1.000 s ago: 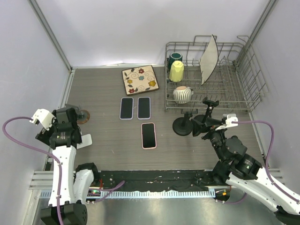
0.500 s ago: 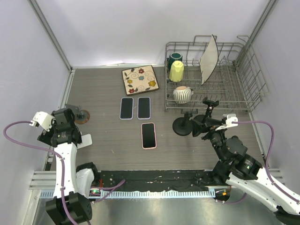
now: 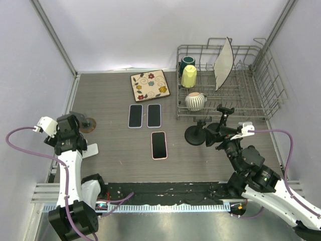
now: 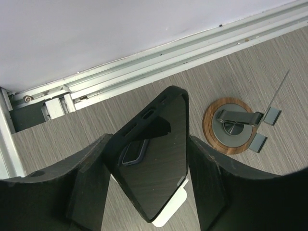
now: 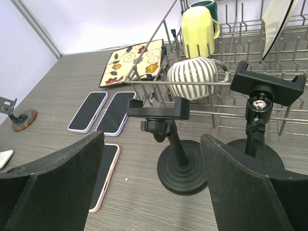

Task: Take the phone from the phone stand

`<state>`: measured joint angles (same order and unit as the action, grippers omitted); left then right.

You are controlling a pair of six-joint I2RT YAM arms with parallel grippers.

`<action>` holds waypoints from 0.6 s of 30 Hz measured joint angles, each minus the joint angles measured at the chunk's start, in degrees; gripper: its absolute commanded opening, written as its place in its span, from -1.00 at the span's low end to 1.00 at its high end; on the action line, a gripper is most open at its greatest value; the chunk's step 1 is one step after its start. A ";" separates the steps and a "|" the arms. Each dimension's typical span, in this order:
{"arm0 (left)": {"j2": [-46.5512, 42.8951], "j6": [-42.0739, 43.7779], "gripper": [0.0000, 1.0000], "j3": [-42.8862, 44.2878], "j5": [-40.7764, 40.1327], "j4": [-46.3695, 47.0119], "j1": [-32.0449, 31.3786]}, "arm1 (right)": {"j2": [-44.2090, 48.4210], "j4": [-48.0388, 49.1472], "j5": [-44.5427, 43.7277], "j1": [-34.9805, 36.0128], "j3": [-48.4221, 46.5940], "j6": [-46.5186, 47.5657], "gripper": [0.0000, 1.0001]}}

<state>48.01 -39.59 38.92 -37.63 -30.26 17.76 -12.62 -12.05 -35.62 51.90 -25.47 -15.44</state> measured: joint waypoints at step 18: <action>-1.90 2.58 -0.63 1.68 1.64 -2.34 -1.73 | -0.31 0.04 0.02 0.00 0.02 0.00 0.72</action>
<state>46.11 -37.01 40.60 -35.99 -32.60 16.03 -12.93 -12.01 -35.59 51.90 -25.45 -15.44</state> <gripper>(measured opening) 0.246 0.860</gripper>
